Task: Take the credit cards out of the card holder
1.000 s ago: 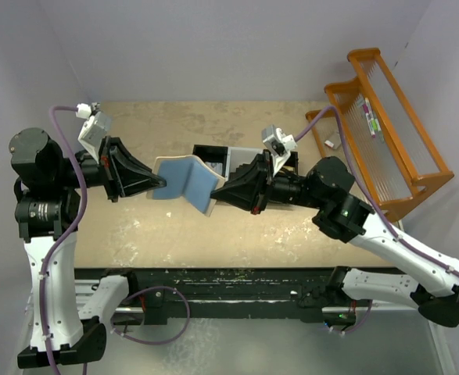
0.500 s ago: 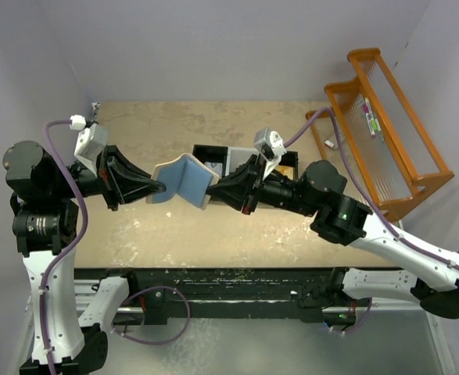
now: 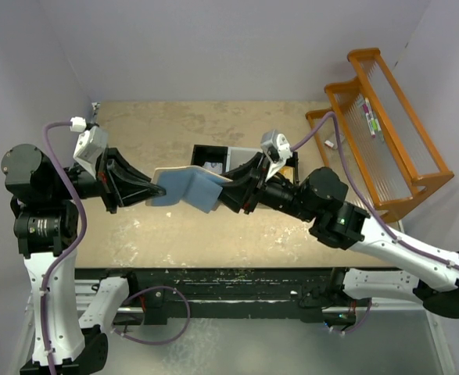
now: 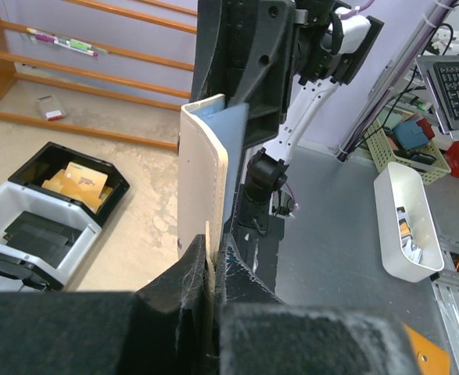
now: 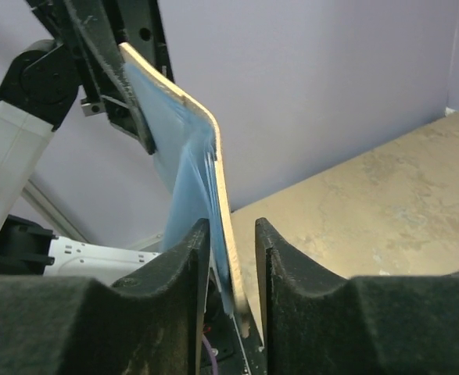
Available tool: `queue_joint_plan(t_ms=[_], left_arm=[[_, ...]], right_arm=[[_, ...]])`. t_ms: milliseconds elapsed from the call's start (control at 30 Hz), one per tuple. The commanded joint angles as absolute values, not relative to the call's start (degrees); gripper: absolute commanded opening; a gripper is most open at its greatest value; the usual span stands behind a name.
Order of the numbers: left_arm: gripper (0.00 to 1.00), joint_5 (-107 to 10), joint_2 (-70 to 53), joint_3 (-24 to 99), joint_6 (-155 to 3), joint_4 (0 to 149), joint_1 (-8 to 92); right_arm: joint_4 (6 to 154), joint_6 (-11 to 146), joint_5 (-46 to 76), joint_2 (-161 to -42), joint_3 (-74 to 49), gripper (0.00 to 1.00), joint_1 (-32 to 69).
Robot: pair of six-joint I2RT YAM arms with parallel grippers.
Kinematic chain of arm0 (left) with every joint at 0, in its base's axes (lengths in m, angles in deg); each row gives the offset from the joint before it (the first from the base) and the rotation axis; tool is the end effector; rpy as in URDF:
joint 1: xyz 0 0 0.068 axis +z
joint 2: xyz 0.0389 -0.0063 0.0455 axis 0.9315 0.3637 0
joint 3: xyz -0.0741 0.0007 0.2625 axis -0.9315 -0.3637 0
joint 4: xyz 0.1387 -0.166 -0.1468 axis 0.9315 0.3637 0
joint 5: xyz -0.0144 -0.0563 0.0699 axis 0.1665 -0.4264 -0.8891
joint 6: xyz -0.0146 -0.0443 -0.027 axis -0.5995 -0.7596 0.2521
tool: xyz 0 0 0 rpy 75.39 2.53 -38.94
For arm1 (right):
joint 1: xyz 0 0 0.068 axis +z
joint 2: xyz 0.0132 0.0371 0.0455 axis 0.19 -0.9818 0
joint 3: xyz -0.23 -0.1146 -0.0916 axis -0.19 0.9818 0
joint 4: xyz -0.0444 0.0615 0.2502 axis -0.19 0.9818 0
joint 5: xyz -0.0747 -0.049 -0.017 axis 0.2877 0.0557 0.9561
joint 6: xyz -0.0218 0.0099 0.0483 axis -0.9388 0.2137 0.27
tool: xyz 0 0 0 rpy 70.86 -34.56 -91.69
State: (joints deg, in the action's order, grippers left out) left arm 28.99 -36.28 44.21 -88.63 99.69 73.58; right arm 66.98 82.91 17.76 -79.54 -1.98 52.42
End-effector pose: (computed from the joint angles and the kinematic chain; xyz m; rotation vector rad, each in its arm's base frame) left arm 0.0997 -0.0270 0.4976 0.9162 1.4595 -1.3068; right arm 0.0986 0.2038 0.4600 -0.5593 1.2504 1.3331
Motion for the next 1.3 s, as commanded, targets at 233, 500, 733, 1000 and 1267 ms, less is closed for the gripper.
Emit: queue_joint_plan(t_ms=[233,500,733,1000,1267], left_arm=[[0.00,24.17,-37.09,43.91,-78.68,102.70,73.77],[0.00,5.35,-40.40,42.05,-61.90,109.60,73.77],[0.00,5.26,-43.08,38.03,-61.29,106.30,73.77],[0.00,2.34,-45.43,33.71,-60.77,104.59,73.77],[0.00,3.06,-45.10,33.12,-61.63,104.69,73.77]], right_arm=[[61.61,67.98,35.94,-83.44,-5.07,0.00,70.49],[54.75,59.20,44.81,-81.93,-1.35,0.00,75.87],[53.82,58.00,43.22,-82.86,-1.21,0.00,76.42],[46.00,45.49,56.61,-85.70,0.45,0.00,83.13],[38.23,33.14,65.63,-89.56,1.26,0.00,87.27]])
